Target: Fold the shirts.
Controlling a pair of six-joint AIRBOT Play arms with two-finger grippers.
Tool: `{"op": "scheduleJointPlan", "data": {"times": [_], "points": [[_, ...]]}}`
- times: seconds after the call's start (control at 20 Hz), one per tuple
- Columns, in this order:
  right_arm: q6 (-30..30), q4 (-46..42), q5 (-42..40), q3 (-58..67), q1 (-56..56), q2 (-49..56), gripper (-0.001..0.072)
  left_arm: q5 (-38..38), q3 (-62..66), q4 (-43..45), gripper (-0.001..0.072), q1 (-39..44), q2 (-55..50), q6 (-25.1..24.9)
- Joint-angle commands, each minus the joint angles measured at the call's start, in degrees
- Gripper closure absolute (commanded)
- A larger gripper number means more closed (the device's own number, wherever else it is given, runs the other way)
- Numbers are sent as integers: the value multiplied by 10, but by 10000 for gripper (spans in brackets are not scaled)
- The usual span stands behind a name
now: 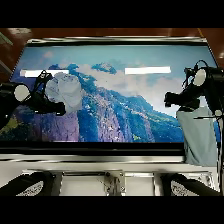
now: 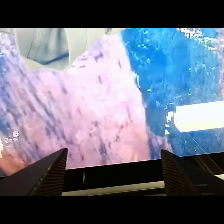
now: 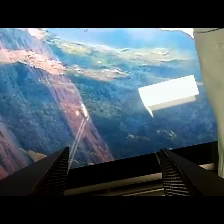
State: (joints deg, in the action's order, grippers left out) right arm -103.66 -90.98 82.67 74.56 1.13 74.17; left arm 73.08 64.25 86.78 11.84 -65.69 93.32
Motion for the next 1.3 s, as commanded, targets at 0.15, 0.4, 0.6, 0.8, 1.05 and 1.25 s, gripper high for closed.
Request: {"op": "scheduleJointPlan", "data": {"times": [0.15,0.4,0.6,0.8,1.05,1.25], "points": [[0,0,0,1,0,0,18,0,0,0,4,0,0,0],[0,0,0,1,1,0,18,0,0,0,3,0,0,0],[0,0,-8,1,1,0,18,0,0,0,4,0,0,0],[0,0,-58,1,1,0,18,-49,0,-8,3,0,-6,0],[0,0,-95,1,0,1,18,-143,14,-4,-1,-10,-45,16],[0,-27,-147,1,1,1,18,-128,160,31,-8,-85,-197,53]]}}
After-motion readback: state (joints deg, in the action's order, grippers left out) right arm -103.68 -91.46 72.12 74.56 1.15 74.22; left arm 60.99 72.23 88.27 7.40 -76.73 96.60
